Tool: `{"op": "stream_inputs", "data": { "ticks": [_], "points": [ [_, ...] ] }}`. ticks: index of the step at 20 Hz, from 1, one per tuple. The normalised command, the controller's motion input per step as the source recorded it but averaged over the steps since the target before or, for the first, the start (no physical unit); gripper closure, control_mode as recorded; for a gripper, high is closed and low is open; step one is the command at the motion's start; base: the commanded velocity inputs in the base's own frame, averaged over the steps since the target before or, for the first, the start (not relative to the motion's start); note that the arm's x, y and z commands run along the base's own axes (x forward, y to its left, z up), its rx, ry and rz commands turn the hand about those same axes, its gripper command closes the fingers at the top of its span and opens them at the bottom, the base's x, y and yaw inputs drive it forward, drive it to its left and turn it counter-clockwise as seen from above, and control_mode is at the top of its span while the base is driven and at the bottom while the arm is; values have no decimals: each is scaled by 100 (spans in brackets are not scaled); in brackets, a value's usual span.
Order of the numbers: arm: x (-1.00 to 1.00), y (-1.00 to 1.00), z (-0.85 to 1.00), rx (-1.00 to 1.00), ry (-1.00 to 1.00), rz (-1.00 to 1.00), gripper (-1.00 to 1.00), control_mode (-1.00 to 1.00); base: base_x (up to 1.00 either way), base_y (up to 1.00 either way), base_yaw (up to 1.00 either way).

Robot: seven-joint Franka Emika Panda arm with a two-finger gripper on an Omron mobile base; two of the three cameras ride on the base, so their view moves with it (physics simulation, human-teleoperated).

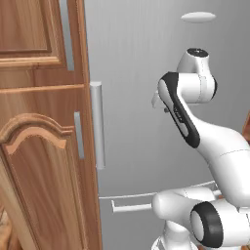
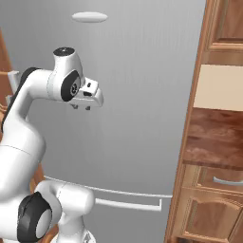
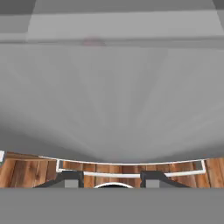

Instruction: Open the fridge, remove the kiwi, onion, and shrimp, and place them on any counter.

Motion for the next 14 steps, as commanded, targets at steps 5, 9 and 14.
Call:
{"op": "stream_inputs", "data": {
  "ticks": [5,9,14],
  "points": [
    [-5,0,0,0,0,0,-100,100,-25,0,0],
    [0,0,0,0,0,0,-100,100,-76,0,0],
    [0,0,0,0,0,0,-100,100,-87,0,0]
  ]
}}
